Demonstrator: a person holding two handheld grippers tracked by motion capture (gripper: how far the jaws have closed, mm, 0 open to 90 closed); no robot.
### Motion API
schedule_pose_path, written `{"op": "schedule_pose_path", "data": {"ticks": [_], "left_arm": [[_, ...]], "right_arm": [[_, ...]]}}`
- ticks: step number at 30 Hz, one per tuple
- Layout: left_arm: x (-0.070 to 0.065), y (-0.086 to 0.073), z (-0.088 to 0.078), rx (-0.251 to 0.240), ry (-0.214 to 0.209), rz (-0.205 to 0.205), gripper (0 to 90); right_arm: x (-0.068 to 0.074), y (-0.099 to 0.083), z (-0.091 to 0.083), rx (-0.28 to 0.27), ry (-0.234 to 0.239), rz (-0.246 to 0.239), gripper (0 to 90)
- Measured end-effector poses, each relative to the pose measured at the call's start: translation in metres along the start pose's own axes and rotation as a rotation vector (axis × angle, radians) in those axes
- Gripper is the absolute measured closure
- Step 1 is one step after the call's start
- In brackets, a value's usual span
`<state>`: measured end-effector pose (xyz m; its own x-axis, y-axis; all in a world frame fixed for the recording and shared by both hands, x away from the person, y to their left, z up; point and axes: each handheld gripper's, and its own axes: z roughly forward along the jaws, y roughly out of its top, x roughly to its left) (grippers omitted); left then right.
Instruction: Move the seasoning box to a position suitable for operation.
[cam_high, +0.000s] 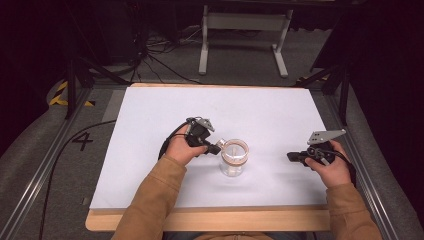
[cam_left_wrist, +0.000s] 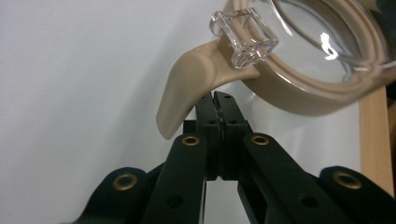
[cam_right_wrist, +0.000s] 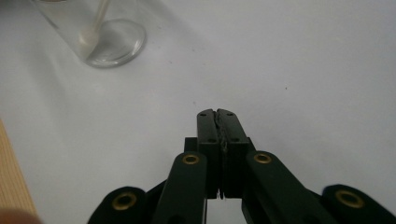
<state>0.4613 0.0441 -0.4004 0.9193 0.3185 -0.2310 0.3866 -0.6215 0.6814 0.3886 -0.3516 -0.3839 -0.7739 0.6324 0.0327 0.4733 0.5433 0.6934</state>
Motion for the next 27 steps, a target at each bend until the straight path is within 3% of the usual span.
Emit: {"op": "schedule_pose_path", "data": {"ticks": [4,14,18,21,27], "left_arm": [[0.003,0.001,0.002,-0.037,0.033,-0.041,90.0],[-0.001,-0.001,-0.012,-0.018,0.058,-0.066,89.6],[-0.002,-0.009,-0.027,-0.025,0.085,-0.092,88.2],[-0.003,-0.017,-0.037,-0.036,0.106,-0.113,88.1],[-0.005,-0.033,-0.056,-0.057,0.149,-0.152,88.1]], "right_arm": [[0.003,0.000,0.001,0.004,-0.003,-0.004,90.0],[0.012,0.008,0.010,-0.008,0.016,-0.028,90.0],[0.024,0.019,0.033,-0.080,0.086,-0.009,90.0],[0.038,0.033,0.053,-0.071,0.088,-0.069,90.0],[0.049,0.048,0.076,-0.070,0.100,-0.111,90.0]]}}
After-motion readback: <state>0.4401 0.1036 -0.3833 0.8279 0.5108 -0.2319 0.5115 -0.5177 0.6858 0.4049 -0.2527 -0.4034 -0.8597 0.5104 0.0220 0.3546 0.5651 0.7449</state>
